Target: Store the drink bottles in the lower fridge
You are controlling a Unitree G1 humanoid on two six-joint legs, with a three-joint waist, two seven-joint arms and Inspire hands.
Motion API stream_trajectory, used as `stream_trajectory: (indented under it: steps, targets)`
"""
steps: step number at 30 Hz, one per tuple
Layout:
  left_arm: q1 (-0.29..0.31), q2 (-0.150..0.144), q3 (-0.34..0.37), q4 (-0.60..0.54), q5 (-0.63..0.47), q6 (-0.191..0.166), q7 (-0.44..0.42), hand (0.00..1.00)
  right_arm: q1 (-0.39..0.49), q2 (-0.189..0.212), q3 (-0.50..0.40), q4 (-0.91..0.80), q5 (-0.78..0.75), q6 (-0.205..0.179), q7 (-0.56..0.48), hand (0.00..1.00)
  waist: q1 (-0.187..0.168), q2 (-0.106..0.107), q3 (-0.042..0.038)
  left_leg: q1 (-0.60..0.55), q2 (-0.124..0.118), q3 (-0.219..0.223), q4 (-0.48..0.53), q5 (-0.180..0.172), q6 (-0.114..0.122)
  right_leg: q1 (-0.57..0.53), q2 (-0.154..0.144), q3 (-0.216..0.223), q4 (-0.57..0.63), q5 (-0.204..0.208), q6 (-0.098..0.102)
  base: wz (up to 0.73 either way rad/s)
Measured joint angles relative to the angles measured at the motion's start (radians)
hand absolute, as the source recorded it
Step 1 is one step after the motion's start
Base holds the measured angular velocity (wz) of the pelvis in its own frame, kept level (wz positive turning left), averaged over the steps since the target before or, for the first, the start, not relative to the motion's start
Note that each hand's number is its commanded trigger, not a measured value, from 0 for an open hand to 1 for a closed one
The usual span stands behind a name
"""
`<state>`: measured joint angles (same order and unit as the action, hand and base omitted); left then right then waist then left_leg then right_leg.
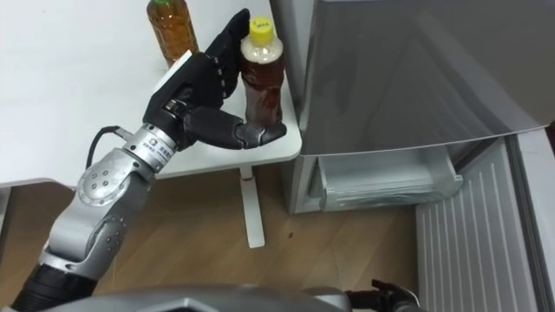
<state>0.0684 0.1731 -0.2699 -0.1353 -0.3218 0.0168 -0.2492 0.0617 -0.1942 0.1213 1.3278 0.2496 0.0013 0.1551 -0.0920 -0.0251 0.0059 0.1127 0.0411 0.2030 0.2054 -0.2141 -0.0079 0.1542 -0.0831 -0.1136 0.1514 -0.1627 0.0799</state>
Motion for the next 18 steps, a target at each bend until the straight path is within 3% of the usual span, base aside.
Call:
stream_trajectory:
  steps: [8,16,17,18]
  targets:
    - [-0.074,-0.006,0.036,0.051,-0.001,0.007,0.001,0.0,0.002,0.0,-0.039,-0.01,-0.021,0.0,-0.001,0.0,-0.022,0.014,0.0041,0.007,0.0,0.011,-0.001,0.0,0.0,0.002,0.0,0.009,-0.001,0.0,-0.001,-0.03]
    - [-0.08,-0.005,0.047,0.065,0.0,0.007,0.002,0.0,0.001,0.001,-0.058,-0.01,-0.025,0.001,0.0,0.0,-0.039,0.015,0.0098,0.018,0.0,0.024,-0.009,0.0,0.0,0.002,0.001,0.026,0.0,0.0,-0.001,-0.06]
    - [-0.08,-0.005,0.05,0.067,-0.001,0.007,0.002,0.35,0.0,0.001,-0.058,-0.01,-0.025,0.002,0.0,0.0,-0.041,0.015,0.0097,0.018,0.0,0.027,-0.009,0.0,0.0,0.002,0.001,0.028,0.0,0.0,-0.001,-0.07]
    - [-0.08,-0.005,0.05,0.067,-0.001,0.007,0.002,0.53,0.0,0.001,-0.058,-0.01,-0.025,0.002,0.0,0.0,-0.042,0.015,0.0097,0.018,0.0,0.028,-0.009,0.0,0.0,0.002,0.001,0.029,0.0,0.0,-0.001,-0.05]
